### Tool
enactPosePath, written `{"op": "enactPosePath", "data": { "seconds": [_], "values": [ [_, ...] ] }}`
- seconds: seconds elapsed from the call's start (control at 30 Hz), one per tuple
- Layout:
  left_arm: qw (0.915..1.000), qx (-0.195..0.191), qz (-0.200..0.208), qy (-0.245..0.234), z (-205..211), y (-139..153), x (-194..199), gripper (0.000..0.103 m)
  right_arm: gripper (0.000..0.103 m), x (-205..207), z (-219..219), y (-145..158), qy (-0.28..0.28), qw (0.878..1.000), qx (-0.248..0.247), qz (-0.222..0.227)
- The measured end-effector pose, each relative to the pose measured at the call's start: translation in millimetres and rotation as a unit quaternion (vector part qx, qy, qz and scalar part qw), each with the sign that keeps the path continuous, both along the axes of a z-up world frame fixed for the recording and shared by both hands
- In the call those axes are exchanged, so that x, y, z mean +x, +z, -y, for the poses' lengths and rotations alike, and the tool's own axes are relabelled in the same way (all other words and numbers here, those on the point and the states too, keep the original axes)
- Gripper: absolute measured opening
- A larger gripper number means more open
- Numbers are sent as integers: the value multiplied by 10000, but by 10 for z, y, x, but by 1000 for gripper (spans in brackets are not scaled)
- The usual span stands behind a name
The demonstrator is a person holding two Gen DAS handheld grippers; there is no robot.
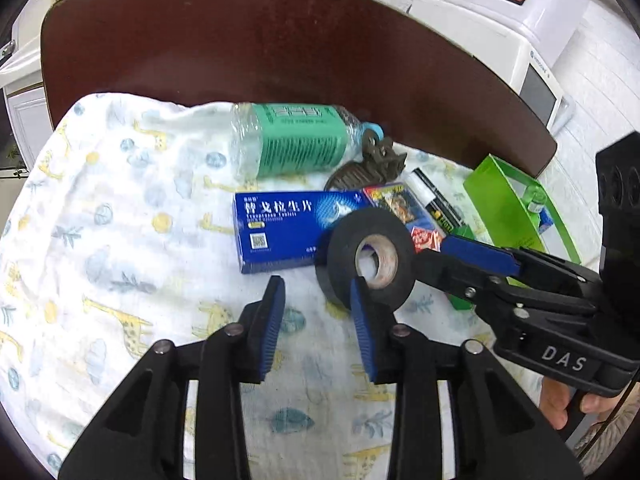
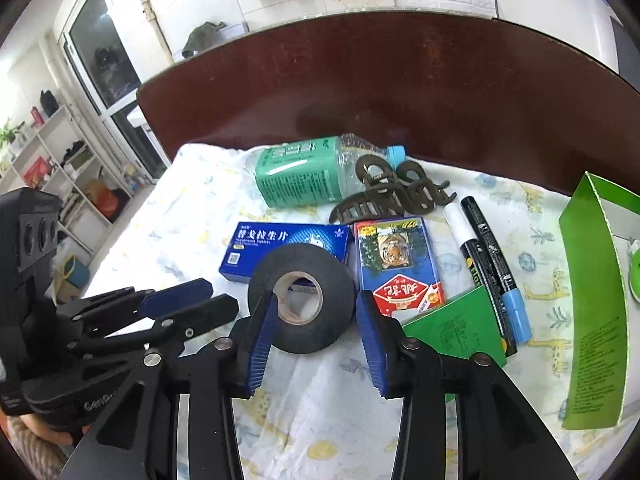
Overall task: Organize rigid objects
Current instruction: 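Grasp the black electrical tape roll with the right tool and lift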
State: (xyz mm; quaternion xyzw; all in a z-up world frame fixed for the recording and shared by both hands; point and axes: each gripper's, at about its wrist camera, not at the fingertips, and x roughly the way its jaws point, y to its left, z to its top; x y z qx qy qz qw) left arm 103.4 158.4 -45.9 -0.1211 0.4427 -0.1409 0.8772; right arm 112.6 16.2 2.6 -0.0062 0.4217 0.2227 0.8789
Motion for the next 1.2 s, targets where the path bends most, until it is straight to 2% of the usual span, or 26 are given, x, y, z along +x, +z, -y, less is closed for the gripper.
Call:
{"op": "enactPosePath", "data": {
  "seconds": [0.1, 0.27, 0.37, 0.43, 0.6, 0.73, 0.93, 1.2],
  "values": [
    [10000, 14, -67, -35, 43, -70, 64, 37, 42, 49, -37, -103, -92, 9998, -186, -7],
    [9995, -216, -94, -227, 71, -115, 169, 34, 41, 164, 3, -217, -129, 9994, -293, -143],
    [9990, -294, -95, -311, 70, -120, 200, 33, 34, 197, 19, -238, 3, 9997, -187, -164],
    [9983, -445, -147, -349, 67, -142, 217, 26, 30, 211, 20, -248, 80, 9997, -94, -188],
    [9988, -354, -107, -311, 83, -93, 173, 25, 29, 165, 8, -234, 62, 9998, -91, -147],
    [9994, -69, 85, -326, 131, 33, 104, 25, 28, 97, 9, -171, 43, 10000, -73, -43],
    [9983, 145, 458, -334, 208, 307, -21, 25, 27, -29, 107, 39, 11, 9995, 166, 250],
    [9899, 460, 1155, -677, 616, 788, -216, 25, 27, -347, 505, 470, -253, 9949, 414, 885]
  ]
}}
